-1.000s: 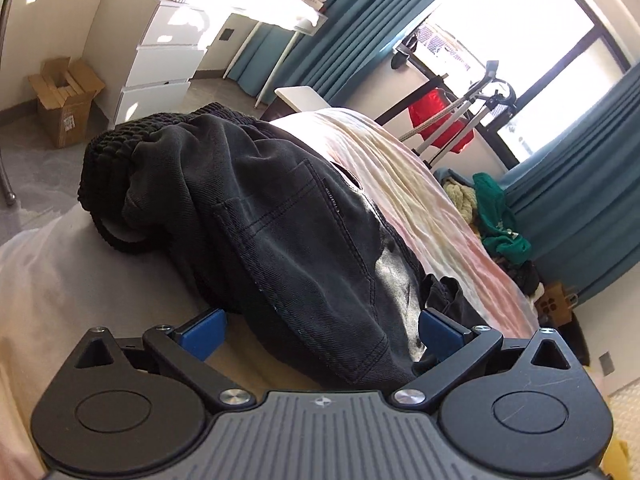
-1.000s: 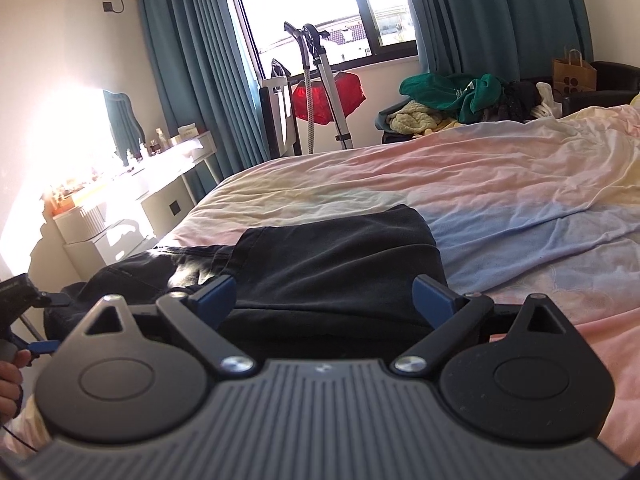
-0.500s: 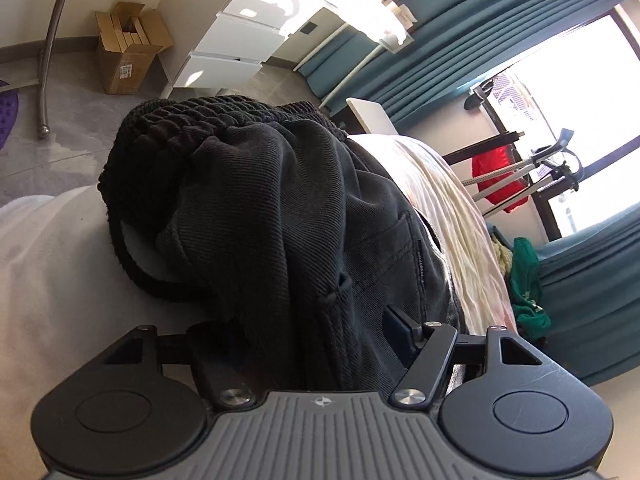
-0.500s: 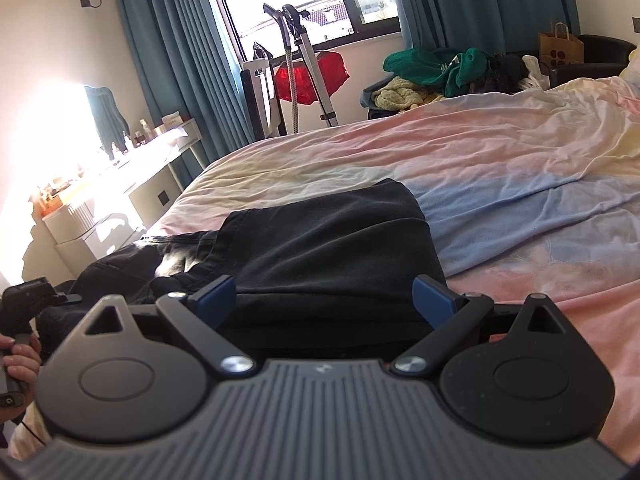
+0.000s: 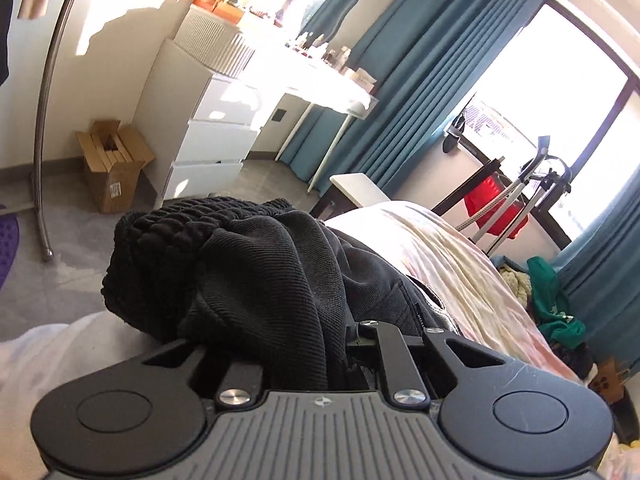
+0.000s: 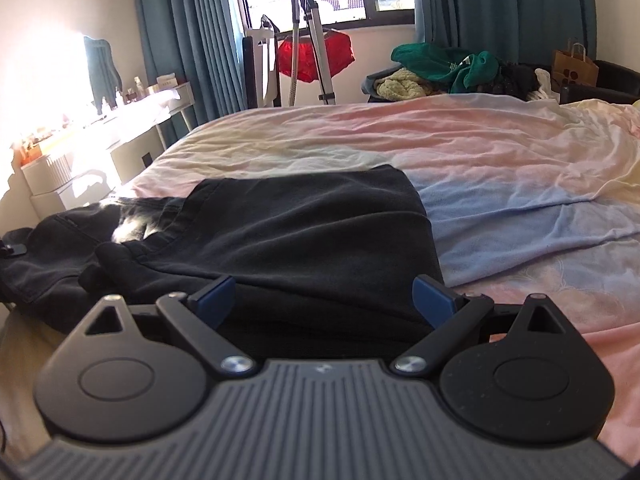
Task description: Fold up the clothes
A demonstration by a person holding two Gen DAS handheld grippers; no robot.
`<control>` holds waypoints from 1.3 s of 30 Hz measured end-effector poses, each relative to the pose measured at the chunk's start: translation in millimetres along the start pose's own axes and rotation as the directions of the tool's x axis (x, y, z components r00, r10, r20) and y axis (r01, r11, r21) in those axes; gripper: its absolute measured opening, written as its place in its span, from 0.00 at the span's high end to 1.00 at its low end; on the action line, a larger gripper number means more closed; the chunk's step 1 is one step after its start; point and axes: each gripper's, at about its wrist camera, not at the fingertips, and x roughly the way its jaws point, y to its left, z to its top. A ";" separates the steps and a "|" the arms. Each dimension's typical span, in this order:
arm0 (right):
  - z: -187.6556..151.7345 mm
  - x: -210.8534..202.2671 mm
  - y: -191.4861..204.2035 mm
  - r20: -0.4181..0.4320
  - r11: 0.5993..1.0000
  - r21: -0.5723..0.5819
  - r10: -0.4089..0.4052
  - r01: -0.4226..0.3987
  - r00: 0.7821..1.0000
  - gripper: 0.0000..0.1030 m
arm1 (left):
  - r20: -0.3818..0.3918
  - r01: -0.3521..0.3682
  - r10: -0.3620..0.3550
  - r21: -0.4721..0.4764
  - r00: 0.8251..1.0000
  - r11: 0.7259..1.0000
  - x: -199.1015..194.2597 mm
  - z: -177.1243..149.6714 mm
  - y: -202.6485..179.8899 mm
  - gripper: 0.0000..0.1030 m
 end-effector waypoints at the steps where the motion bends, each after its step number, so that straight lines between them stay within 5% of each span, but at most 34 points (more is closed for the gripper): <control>1: -2.9 14.1 -1.6 -0.075 1.000 0.007 0.000 0.000 0.997 0.06 | 0.031 -0.025 0.024 0.054 0.999 0.998 -4.1 -0.8 -13.5 0.87; 4: -9.7 24.2 -3.8 -0.123 1.000 0.020 -0.006 0.008 0.992 0.05 | 0.141 -0.100 0.066 0.247 0.988 0.964 -23.3 -3.6 -74.5 0.88; 12: 1.2 -36.4 -54.1 0.028 0.961 0.266 0.076 -0.081 0.997 0.06 | 0.331 -0.127 -0.067 0.531 0.941 0.838 -59.6 -29.9 -275.2 0.89; 18: 8.3 -63.6 -113.2 0.091 0.920 0.389 -0.083 0.041 0.992 0.06 | 0.364 -0.094 -0.243 0.703 0.899 0.705 -78.6 -132.6 -405.7 0.89; 20: 7.1 -67.4 -142.0 0.099 0.873 0.485 -0.119 0.056 0.988 0.06 | 0.333 -0.079 -0.317 0.791 0.888 0.607 -81.0 -199.7 -435.2 0.89; 24: -1.1 -71.7 -184.2 0.126 0.770 0.637 -0.156 0.041 0.980 0.06 | 0.149 0.004 -0.374 0.925 0.915 0.380 -46.4 -298.4 -465.3 0.89; 27: -4.7 -70.0 -194.6 0.137 0.750 0.661 -0.152 0.024 0.979 0.06 | 0.030 0.058 -0.336 0.967 0.942 0.249 -23.6 -352.0 -470.8 0.86; 33: 1.5 -55.9 -187.9 0.175 0.773 0.629 -0.030 -0.088 0.984 0.06 | 0.006 0.031 -0.359 0.995 0.933 0.098 -10.6 -388.4 -460.4 0.67; 35: 0.3 -47.3 -188.6 0.175 0.746 0.651 0.036 -0.144 0.984 0.06 | -0.001 0.031 -0.370 0.997 0.929 0.074 -8.8 -384.8 -451.4 0.43; 39: -6.6 -32.4 -194.2 0.159 0.651 0.728 0.142 -0.213 0.977 0.06 | -0.032 0.043 -0.388 0.999 0.921 0.020 -12.2 -365.9 -419.1 0.32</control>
